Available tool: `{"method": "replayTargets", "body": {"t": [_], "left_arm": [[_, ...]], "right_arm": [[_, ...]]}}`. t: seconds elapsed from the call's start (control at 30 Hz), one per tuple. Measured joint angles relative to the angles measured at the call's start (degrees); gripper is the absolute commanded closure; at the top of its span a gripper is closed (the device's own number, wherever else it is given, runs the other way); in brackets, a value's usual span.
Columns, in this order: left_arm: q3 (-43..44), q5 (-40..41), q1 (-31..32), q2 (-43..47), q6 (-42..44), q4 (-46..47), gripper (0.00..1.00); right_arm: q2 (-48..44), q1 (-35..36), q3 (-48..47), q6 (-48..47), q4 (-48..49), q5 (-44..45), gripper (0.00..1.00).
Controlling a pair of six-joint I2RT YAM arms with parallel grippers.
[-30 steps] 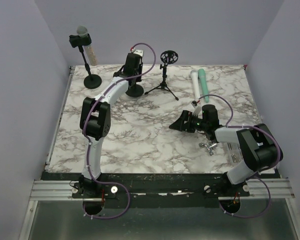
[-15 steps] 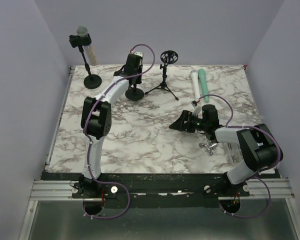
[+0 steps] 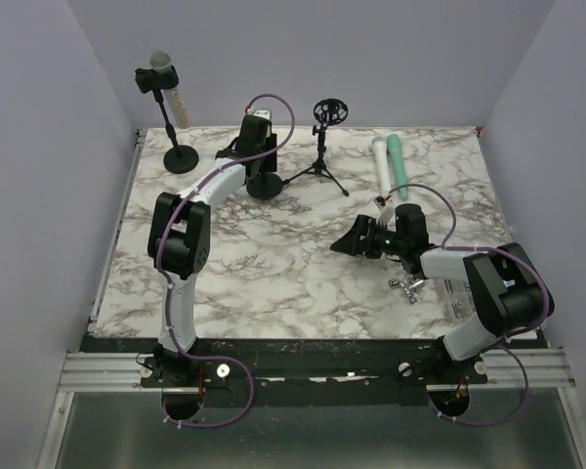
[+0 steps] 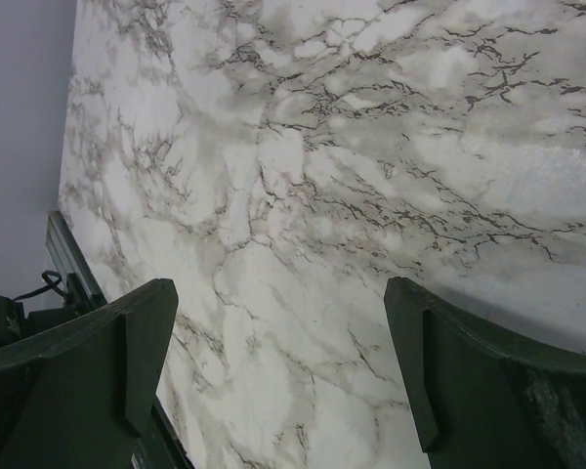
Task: Remove the microphone from the stand
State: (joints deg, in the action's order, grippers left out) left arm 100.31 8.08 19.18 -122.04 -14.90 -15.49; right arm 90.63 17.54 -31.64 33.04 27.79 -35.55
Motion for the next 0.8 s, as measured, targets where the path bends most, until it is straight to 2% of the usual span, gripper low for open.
{"method": "replayTargets", "body": {"t": [0.2,0.33,0.53,0.8], "left_arm": [[-7.4,-2.2,0.0,4.6,-0.8,2.8,0.36],[-13.2,-4.1,0.0,8.7,-1.7,5.6,0.32],[-19.0,-6.5,0.0,14.6,-4.0,8.8,0.31],[-31.4,-11.4,0.0,27.7,-7.7,11.7,0.3]], "right_arm": [[-0.1,0.0,0.0,-0.1,0.0,0.1,0.04],[-0.9,0.0,0.0,-0.1,0.0,0.3,0.04],[-2.4,0.0,0.9,-0.2,0.1,0.9,0.04],[-5.0,0.0,1.7,-1.2,-0.2,2.7,0.04]]}}
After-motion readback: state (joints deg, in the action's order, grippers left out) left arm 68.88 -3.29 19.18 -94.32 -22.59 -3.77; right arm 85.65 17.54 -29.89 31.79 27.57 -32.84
